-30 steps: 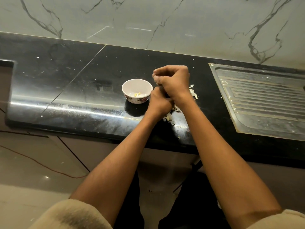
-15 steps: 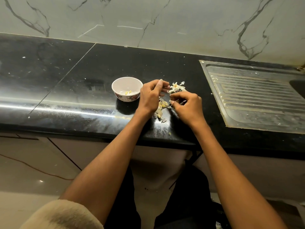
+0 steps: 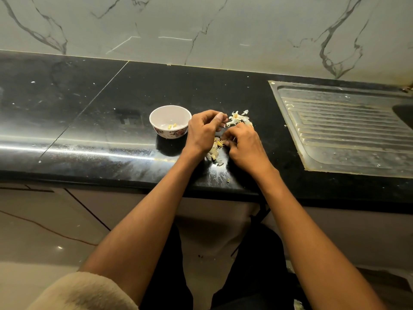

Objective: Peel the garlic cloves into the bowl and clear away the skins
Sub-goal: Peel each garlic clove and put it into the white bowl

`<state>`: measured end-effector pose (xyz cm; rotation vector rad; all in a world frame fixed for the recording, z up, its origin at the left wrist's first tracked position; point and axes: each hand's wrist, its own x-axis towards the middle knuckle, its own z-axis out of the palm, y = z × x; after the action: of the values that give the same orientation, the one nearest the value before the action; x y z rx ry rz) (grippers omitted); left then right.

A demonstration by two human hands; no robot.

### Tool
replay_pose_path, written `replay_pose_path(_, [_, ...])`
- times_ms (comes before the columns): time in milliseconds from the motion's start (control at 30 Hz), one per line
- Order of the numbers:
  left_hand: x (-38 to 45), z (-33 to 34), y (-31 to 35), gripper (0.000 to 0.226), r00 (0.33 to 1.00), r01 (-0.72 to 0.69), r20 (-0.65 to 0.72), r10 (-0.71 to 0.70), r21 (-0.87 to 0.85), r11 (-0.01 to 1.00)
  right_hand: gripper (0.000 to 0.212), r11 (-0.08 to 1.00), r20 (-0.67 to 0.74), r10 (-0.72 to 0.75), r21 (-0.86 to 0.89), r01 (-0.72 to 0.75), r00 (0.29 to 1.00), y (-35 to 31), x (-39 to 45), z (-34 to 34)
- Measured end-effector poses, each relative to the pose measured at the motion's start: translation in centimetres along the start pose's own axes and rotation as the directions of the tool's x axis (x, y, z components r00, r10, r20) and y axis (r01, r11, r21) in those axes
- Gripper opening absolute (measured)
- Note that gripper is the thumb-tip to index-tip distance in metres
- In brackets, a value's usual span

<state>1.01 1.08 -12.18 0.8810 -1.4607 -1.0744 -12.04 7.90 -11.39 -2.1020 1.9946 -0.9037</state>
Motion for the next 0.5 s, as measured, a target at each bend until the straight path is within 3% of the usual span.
replay_pose_path(133, [-0.13,0.04,0.11,0.025,1.000,0.000,0.007,-0.001,0.025,1.000,0.006,1.000,-0.003,0.000,-0.009,0.000,1.000,0.08,0.08,0.01])
replay_pose_path(300, [-0.31,0.02,0.28,0.025,1.000,0.007,0.010,-0.008,0.056,0.998,0.007,0.970,-0.094,0.110,0.229,-0.086,0.989,0.11,0.05,-0.61])
replay_pose_path(500, [-0.29,0.01,0.17,0.022,1.000,0.017,0.014,-0.018,0.073,0.997,0.008,0.955,-0.156,0.112,0.290,-0.062,0.981,0.20,-0.24,-0.76])
